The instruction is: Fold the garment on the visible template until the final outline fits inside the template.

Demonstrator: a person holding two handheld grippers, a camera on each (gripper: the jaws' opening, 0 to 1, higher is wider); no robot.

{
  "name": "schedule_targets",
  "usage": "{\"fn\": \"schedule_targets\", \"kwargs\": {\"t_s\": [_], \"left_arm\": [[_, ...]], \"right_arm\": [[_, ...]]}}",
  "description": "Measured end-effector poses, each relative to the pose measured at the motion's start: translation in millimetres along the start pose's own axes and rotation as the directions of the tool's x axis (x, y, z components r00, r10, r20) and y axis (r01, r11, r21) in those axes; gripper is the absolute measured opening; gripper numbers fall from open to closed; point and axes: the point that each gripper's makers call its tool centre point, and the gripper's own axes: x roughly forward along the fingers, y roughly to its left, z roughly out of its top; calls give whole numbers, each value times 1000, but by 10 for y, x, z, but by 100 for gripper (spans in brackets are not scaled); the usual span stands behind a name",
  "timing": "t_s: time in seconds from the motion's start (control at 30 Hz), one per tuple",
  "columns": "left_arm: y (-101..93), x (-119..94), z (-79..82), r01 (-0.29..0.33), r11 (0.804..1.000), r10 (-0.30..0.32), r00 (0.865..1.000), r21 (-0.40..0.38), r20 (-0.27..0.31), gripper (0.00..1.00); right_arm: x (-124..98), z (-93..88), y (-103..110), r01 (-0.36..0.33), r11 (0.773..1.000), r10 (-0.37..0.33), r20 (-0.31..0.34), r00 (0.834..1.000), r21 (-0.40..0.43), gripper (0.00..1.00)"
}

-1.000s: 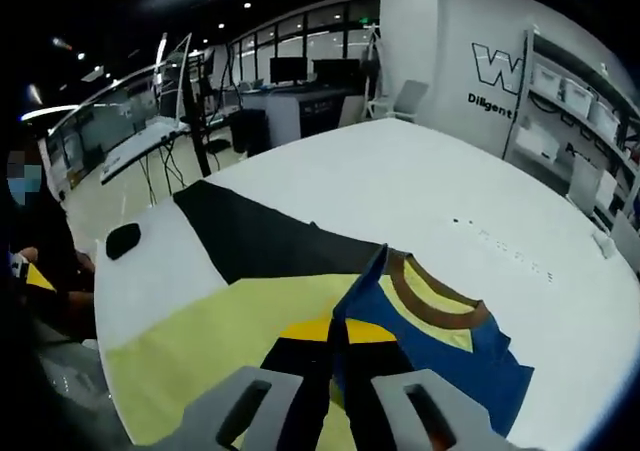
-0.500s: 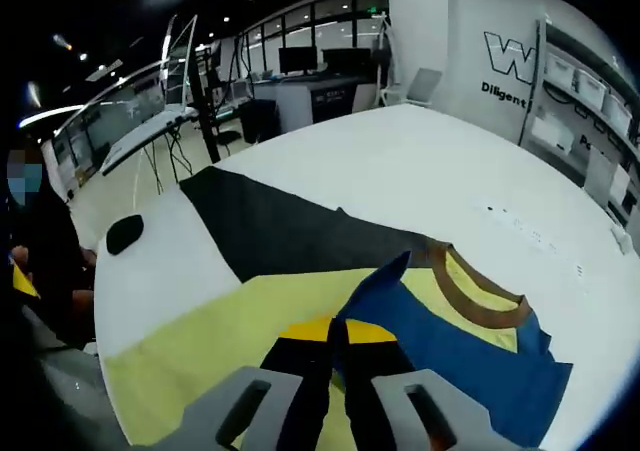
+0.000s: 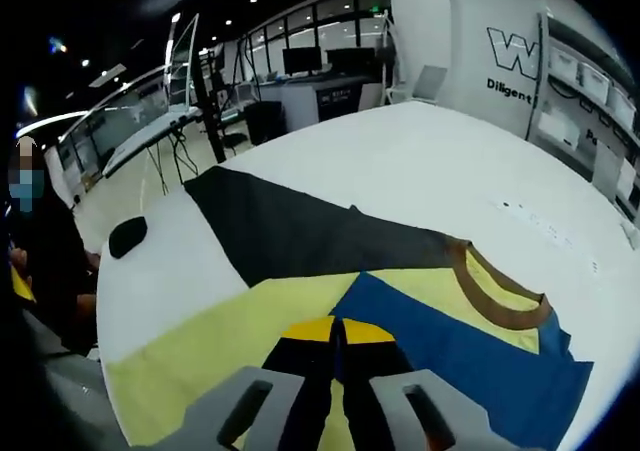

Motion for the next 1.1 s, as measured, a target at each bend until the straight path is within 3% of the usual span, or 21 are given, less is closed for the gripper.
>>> {"fn": "schedule_targets", "kwargs": {"t_s": [0.3, 0.8, 1.1], "left_arm": [[-4, 1, -7, 0, 1000, 0, 1000, 0, -6, 64], [-15, 8, -16, 3, 1000, -3, 1000, 0, -12, 64], [-24, 14, -23, 7, 1000, -7, 1000, 2, -17, 64]], "right_arm": [[182, -249, 77, -27, 1000, 25, -64, 998, -17, 0], [216, -282, 110, -20, 999, 17, -72, 997, -42, 0], [312, -254, 14, -16, 999, 14, -66, 998, -29, 0]]}}
